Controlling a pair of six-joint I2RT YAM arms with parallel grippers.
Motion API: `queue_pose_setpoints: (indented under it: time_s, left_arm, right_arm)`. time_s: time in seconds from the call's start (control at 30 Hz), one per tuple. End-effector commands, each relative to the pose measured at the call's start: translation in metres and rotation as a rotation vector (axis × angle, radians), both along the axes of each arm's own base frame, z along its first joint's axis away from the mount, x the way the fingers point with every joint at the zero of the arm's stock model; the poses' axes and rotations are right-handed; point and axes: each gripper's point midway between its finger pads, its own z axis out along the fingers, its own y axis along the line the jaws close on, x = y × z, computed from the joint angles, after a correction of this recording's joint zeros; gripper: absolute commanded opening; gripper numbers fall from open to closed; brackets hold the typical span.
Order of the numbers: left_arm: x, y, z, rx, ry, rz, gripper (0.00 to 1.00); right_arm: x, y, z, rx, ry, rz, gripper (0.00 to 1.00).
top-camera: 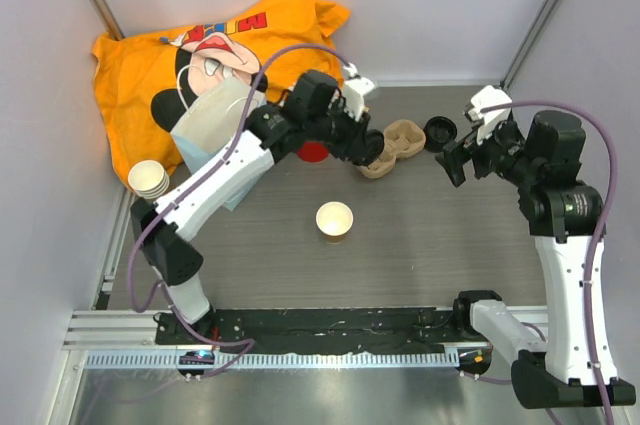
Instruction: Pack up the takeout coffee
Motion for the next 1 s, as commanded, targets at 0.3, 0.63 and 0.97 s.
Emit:
queue_pose_setpoints:
  time_s: [0.3,0.63,0.97]
  left_arm:
    - [0.069,-0.047,0.022,-0.608,0.703,0.125,0.00]
    - [0.071,-0.048,0.001,-0.657,0.773,0.198,0.00]
    - [0.057,-0.049,0.011,-0.671,0.793,0.171,0.00]
  right_arm:
    - [-0.005,0.082,-0.027,0.069,-0.023,0.468,0.86]
    - [0.022,0.106,-0.043,-0.036,-0.036,0.500,0.80]
    - [0.020,0.106,-0.062,-0.083,-0.001,0.543,0.68]
